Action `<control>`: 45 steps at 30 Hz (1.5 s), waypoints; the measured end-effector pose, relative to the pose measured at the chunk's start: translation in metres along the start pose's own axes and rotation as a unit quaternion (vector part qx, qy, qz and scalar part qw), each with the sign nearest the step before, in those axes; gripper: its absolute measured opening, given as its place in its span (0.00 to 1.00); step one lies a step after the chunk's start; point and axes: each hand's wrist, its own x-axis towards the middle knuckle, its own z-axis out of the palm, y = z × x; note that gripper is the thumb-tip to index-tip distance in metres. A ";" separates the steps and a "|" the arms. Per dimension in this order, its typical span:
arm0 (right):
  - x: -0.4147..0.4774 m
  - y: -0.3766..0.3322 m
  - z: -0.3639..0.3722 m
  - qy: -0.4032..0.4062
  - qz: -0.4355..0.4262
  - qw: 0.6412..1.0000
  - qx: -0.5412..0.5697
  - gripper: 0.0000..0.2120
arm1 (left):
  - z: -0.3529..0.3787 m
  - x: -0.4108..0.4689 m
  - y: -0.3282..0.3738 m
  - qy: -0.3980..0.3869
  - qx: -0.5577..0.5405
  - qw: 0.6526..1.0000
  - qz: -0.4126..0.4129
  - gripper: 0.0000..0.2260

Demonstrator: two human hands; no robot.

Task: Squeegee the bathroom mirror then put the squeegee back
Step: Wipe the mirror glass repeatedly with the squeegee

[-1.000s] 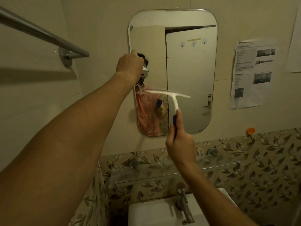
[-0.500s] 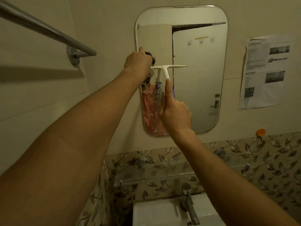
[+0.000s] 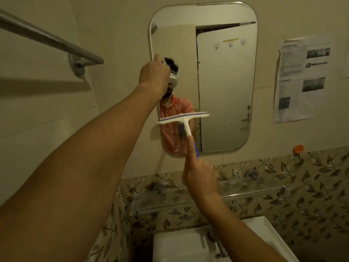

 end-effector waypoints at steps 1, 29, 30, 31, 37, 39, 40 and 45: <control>-0.008 0.004 0.005 -0.006 0.003 1.000 -0.001 0.40 | 0.001 0.000 0.001 0.003 0.003 1.000 -0.003 0.16; -0.071 0.037 0.019 -0.042 0.000 0.994 0.097 0.35 | -0.007 0.001 0.007 -0.042 0.012 0.999 -0.010 0.15; -0.059 0.031 0.015 -0.033 -0.013 0.995 0.097 0.35 | -0.008 0.001 0.007 -0.044 0.013 0.999 -0.008 0.15; -0.047 0.025 0.011 -0.026 -0.025 0.995 0.094 0.34 | -0.008 0.001 0.007 -0.042 0.015 0.999 -0.007 0.15; -0.004 0.002 0.001 -0.011 -0.067 0.997 0.028 0.32 | -0.005 0.002 0.008 -0.030 0.024 0.999 -0.007 0.19; -0.004 0.001 0.003 -0.014 -0.067 0.997 0.025 0.32 | -0.005 0.002 0.009 -0.029 0.022 0.999 -0.009 0.19; -0.006 0.002 0.005 -0.016 -0.066 0.997 0.024 0.33 | -0.004 0.002 0.009 -0.029 0.021 0.999 -0.009 0.19; -0.020 0.012 0.020 -0.029 -0.056 0.998 0.009 0.37 | -0.005 0.000 0.008 -0.034 0.014 0.999 -0.013 0.19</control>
